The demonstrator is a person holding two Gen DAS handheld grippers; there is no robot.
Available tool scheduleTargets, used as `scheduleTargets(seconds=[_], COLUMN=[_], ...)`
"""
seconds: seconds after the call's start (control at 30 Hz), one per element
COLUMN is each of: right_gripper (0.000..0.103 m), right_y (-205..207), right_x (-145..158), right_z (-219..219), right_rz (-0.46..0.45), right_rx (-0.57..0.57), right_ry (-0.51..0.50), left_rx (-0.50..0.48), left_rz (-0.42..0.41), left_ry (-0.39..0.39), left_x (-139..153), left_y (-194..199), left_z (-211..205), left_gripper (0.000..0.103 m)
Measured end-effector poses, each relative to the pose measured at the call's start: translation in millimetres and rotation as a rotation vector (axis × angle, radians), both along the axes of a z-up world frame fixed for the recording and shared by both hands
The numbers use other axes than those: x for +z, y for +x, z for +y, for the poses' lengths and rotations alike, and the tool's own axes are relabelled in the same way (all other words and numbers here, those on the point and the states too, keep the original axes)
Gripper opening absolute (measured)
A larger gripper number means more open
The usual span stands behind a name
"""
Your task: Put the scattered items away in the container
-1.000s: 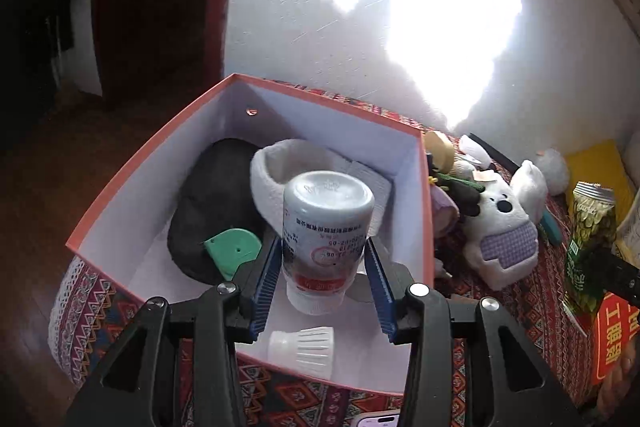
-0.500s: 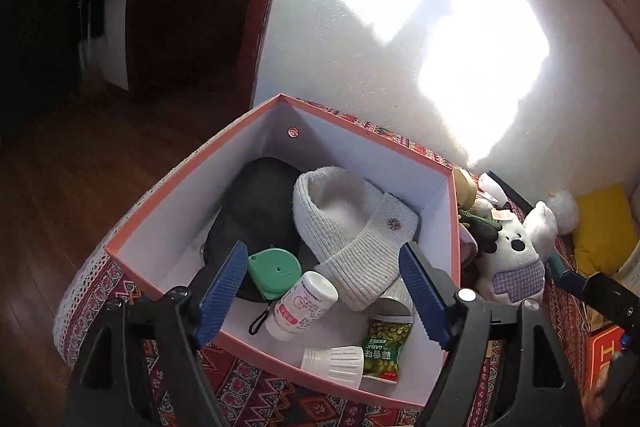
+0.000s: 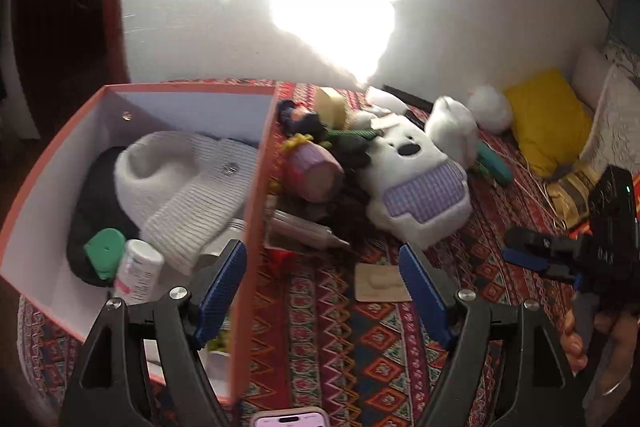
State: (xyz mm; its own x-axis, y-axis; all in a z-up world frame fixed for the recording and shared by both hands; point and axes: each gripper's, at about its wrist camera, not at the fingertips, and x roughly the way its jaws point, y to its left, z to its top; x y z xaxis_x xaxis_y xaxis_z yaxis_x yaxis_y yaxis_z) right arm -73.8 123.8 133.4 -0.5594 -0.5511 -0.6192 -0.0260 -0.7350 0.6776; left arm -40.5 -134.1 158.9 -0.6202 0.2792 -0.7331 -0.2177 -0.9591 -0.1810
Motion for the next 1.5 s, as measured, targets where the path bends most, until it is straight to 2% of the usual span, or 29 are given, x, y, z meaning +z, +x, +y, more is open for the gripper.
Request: scheduleTargets(seconds=[0.07,0.13,0.33,0.5,0.6,0.7,0.77,0.83,0.87,0.93,1.07,1.2,1.3,1.5], right_gripper=[0.084,0.084,0.084,0.084,0.084,0.084,0.084,0.084,0.084,0.084,0.084,0.084,0.084,0.084], right_y=[-2,-2,-6,-10,-12,-15,-19,-22,-23,-24,-22,-19,-18,-17], right_x=[-11,-16,-35,-47,-54,-57,-59,-58,-56,-50,-40,-42,-43,-34], right_z=[18,29,35,41,46,49,52,54,54,55,54,56,56,35], right_rz=[-0.026,-0.038,-0.086,-0.106,-0.108,-0.104,-0.106,-0.096,-0.09,-0.075,-0.051,-0.058,-0.063,-0.049], right_rx=[-0.033,-0.053,-0.056,-0.07,-0.08,-0.086,-0.088,-0.081,-0.074,-0.059,-0.042,-0.047,-0.039,0.017], right_ry=[-0.108,-0.168,-0.294,-0.322,-0.341,-0.343,-0.349,-0.359,-0.357,-0.341,-0.286,-0.32,-0.351,-0.319], left_rx=[-0.041,-0.042,0.08,0.144,0.189,0.25,0.286,0.31,0.312,0.283,0.225,0.198,0.163,0.081], left_rz=[-0.052,-0.104,-0.159,-0.144,-0.198,-0.22,-0.265,-0.298,-0.28,-0.251,-0.232,-0.265,-0.237,-0.187], left_ry=[0.015,0.039,-0.019,-0.111,-0.064,-0.063,-0.047,-0.031,-0.042,-0.064,-0.085,-0.01,-0.012,0.028], left_x=[-18,-34,-61,-75,-88,-99,-115,-132,-133,-127,-115,-107,-90,-62], left_y=[-5,-11,-36,-69,-91,-111,-124,-129,-127,-122,-103,-76,-47,9], left_z=[28,42,41,39,34,36,33,29,29,33,38,28,27,23], left_gripper=[0.078,0.078,0.078,0.078,0.078,0.078,0.078,0.062,0.061,0.032,0.029,0.028,0.027,0.027])
